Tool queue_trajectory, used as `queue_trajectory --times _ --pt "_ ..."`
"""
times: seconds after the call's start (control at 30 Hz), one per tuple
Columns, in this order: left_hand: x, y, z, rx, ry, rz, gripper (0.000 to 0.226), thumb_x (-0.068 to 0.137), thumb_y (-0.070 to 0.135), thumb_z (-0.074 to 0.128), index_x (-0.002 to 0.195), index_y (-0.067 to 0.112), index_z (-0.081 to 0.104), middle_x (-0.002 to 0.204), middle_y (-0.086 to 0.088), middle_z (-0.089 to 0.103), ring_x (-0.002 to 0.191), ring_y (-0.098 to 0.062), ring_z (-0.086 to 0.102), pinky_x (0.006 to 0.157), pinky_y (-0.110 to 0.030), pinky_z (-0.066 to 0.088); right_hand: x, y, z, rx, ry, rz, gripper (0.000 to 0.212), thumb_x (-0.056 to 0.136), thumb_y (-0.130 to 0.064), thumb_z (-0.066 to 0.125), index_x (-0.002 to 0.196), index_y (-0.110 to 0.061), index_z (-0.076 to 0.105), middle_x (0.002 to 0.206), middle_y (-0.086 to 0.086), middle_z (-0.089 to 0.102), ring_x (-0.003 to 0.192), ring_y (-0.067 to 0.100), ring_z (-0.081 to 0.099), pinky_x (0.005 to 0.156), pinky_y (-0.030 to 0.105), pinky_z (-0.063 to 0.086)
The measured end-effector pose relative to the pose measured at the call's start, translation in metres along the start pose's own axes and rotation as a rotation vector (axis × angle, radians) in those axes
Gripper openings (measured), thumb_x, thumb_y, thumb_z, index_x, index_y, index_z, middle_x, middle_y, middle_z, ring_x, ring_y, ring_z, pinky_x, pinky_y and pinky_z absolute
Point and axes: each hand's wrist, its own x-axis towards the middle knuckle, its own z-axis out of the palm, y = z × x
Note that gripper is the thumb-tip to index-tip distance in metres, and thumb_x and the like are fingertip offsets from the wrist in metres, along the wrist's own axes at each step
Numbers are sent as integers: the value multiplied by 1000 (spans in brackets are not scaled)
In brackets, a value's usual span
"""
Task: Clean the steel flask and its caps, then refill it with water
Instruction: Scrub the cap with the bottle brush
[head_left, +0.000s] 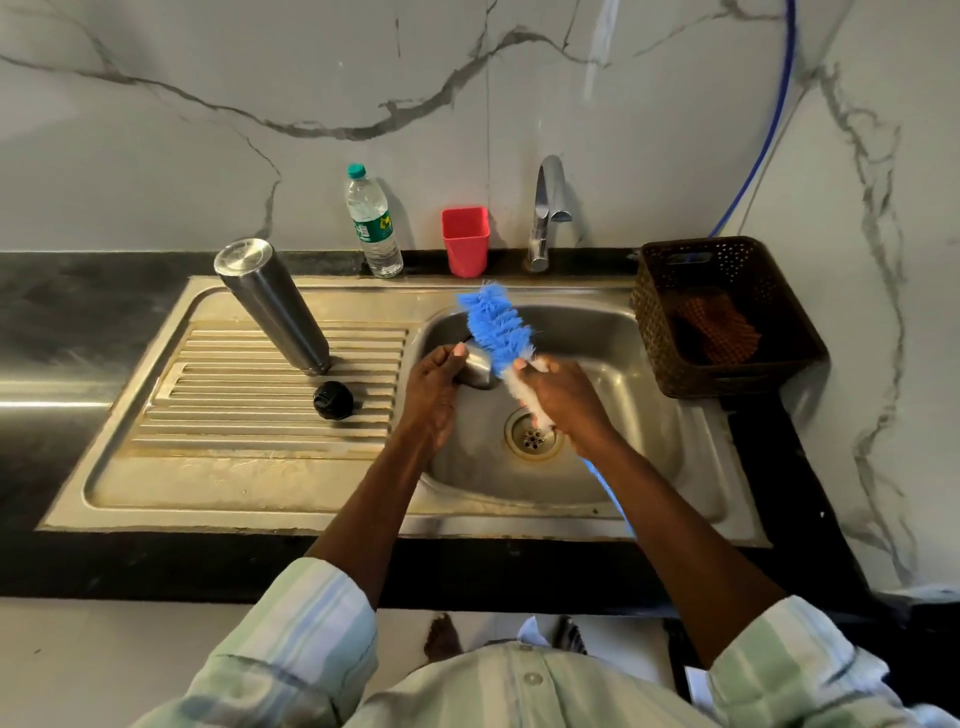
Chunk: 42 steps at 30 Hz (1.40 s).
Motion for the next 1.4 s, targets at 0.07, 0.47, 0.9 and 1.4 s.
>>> queue_trajectory --times 0.07,0.47,0.9,1.4 --pt "-4 -2 1 131 -13 71 20 99 16 56 91 4 69 82 -4 73 80 -13 67 81 -33 54 3 1 -3 -134 33 -38 32 95 -37 58 111 -12 69 97 10 69 80 24 64 73 38 54" --pt "-10 12 -5 415 -97 238 26 100 22 57 103 3 74 90 -1 74 84 -4 66 77 -17 52 0 19 -5 -432 66 -156 29 97 -39 50 106 -19 68 106 9 69 99 32 61 82 38 48" --pt "-8 10 11 291 -97 223 25 98 20 61 105 -1 74 92 1 76 88 -5 68 84 -21 49 3 39 5 -41 -9 63 21 93 -36 59 103 -23 72 89 8 71 81 29 68 69 39 52" --pt "-9 -12 6 105 98 108 18 98 16 61 87 12 75 77 -1 75 74 -13 69 67 -25 54 0 21 12 -309 106 -191 31 96 -38 51 116 -20 66 108 12 70 98 35 63 83 40 52"
